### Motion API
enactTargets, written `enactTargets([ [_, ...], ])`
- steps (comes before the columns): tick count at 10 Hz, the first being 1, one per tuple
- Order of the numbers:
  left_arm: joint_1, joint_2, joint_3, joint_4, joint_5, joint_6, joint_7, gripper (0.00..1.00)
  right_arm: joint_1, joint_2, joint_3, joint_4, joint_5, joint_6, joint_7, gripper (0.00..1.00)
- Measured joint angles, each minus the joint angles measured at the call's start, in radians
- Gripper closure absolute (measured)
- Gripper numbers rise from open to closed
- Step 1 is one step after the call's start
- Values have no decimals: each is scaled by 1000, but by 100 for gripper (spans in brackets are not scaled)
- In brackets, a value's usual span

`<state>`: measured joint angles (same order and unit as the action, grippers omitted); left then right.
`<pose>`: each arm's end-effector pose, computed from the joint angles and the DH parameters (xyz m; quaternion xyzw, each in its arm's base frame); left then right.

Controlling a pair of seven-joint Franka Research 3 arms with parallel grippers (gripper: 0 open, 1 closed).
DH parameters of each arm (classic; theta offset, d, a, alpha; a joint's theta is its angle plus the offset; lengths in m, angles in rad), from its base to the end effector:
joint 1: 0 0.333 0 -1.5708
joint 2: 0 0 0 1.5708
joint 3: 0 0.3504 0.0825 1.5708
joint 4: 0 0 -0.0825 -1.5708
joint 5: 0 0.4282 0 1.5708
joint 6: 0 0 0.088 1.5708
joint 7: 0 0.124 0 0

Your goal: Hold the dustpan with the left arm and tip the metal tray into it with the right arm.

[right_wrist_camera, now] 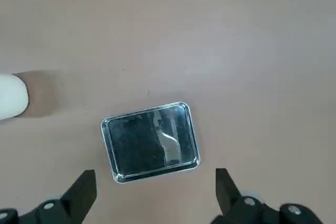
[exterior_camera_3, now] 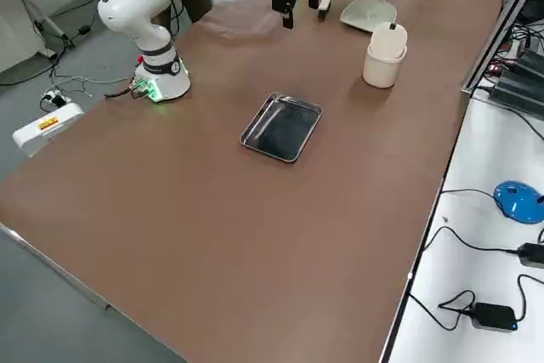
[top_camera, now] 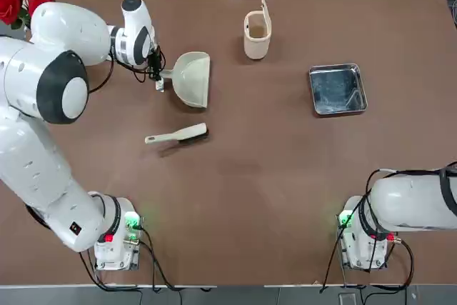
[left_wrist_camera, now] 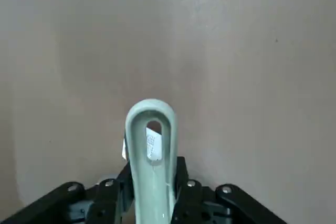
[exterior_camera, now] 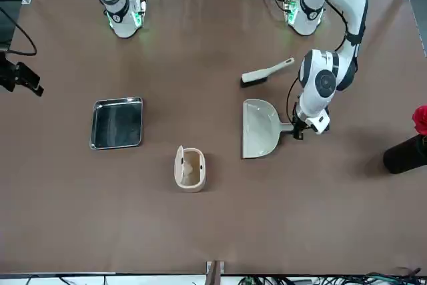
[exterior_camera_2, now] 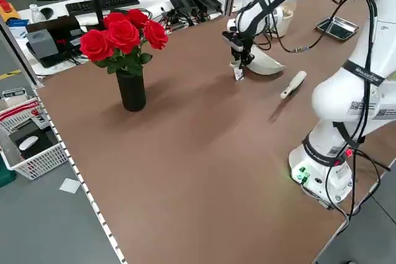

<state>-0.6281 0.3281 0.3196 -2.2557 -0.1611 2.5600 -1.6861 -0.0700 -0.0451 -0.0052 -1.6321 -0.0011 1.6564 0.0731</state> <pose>0.5493 -0.1698 0.2021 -0.7328 -0.6804 -0.0052 0.0042 0.5908 -0.0447 0.6447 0.9967 -0.0740 0.0347 0.0005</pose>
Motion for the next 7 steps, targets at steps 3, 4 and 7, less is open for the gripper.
enactTargets([
  [3,0,1,0,2,0,0,-1,68,1,0,4,0,0,-21,15,0],
  [4,-1,2,0,3,0,0,-1,68,1,0,7,0,0,-45,17,0],
  [7,-9,27,-1,29,-1,0,-10,63,12,0,11,0,0,-78,18,0],
])
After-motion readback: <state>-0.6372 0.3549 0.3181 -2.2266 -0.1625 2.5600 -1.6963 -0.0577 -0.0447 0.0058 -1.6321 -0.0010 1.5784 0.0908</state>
